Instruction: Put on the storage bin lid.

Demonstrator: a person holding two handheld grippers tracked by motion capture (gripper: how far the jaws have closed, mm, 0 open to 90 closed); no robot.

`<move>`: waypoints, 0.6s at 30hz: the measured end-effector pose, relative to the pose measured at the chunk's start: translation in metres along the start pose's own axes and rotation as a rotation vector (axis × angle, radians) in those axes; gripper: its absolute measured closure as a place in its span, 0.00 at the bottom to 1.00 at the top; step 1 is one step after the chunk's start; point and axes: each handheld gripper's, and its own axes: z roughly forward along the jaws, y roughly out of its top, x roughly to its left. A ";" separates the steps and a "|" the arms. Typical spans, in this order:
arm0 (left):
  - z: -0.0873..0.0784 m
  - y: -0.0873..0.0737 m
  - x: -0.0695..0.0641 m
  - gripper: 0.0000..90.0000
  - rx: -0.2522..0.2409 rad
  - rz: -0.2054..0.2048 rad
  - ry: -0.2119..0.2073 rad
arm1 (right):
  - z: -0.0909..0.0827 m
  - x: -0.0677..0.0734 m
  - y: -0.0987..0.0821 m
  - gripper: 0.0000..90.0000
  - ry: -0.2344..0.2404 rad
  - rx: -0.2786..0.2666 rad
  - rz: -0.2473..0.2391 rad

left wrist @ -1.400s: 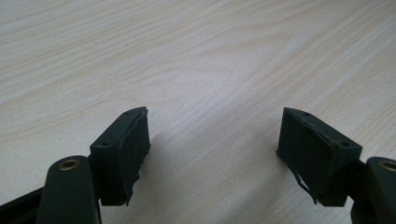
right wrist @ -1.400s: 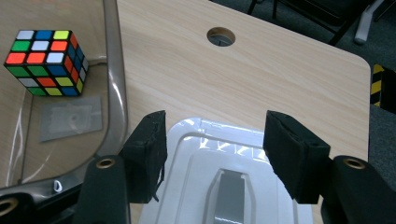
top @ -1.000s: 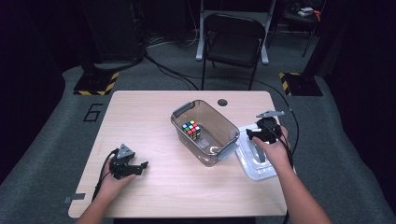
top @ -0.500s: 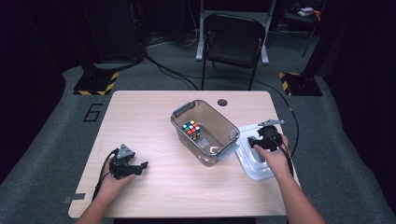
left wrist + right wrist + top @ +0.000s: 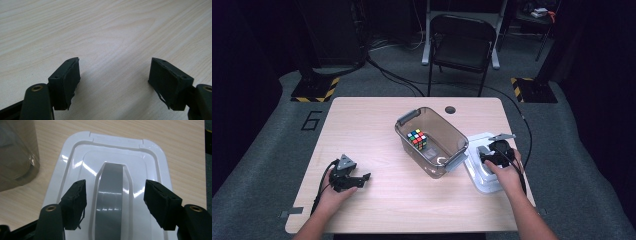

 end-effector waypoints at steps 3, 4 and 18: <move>0.000 0.000 0.000 0.28 -0.002 -0.006 0.000 | 0.001 -0.001 -0.003 0.40 0.007 -0.002 -0.007; 0.000 0.000 0.000 0.28 -0.001 -0.002 0.001 | 0.002 -0.001 -0.004 0.40 0.007 -0.002 -0.010; 0.000 0.000 0.000 0.28 0.000 -0.001 0.000 | -0.001 -0.004 -0.013 0.55 0.005 0.004 0.033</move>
